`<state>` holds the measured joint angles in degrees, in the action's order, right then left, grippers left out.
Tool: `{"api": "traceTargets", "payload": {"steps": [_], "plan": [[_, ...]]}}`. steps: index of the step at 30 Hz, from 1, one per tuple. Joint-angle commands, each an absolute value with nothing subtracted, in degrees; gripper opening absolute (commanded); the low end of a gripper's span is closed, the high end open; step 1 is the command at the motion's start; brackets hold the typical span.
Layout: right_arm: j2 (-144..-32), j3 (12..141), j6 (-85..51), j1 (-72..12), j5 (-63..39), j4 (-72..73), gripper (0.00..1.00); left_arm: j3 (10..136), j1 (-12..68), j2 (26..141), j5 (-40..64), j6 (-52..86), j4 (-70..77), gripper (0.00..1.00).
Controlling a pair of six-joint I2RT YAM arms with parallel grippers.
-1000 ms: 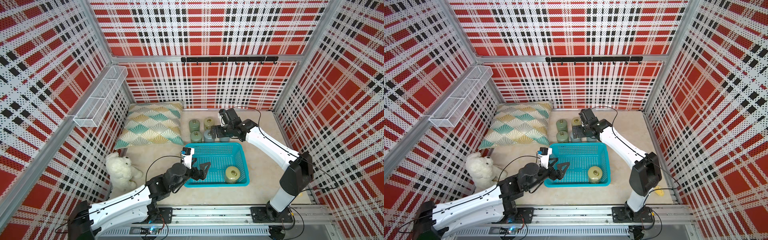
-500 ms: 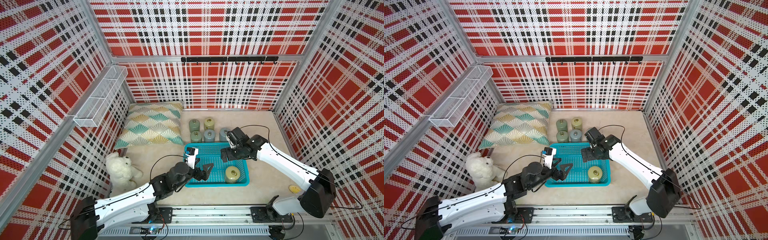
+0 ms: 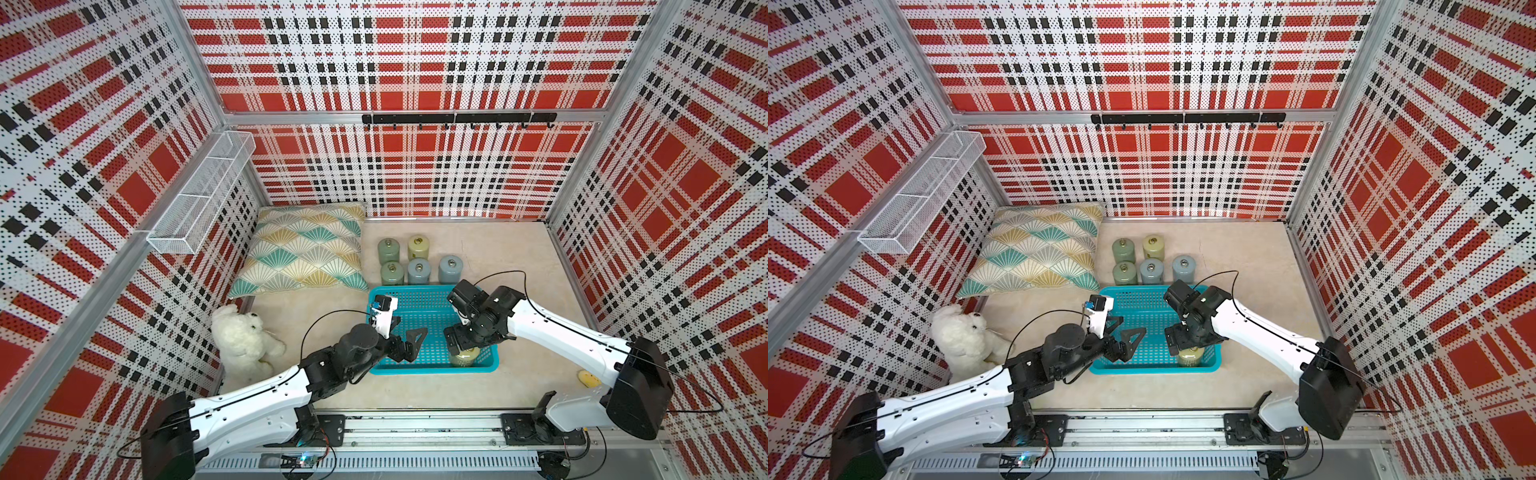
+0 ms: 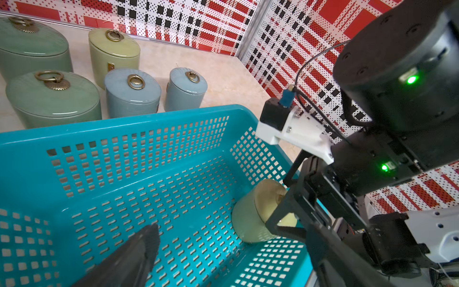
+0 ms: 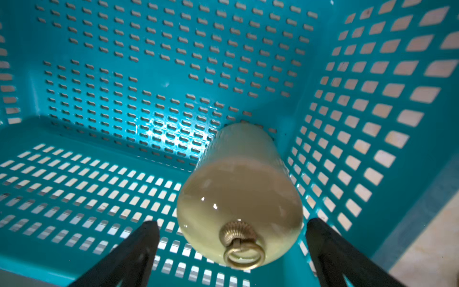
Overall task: Take the tea canister out of the basket
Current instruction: Pick up the tea canister from the basket.
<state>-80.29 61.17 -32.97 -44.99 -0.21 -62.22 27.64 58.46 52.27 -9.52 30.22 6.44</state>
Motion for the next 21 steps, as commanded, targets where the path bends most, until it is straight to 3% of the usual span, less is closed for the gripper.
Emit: {"api": "traceTargets", "payload": {"steps": [1,21], "plan": [[-79.9,60.1,-34.3,-45.5,-0.5,-63.6,1.00,28.8,58.1,51.6,-8.9,29.1,6.9,0.99],[-89.3,56.7,-32.2,-46.0,-0.8,-56.0,1.00,29.0,58.2,50.1,-9.1,29.6,5.7,0.99]]}}
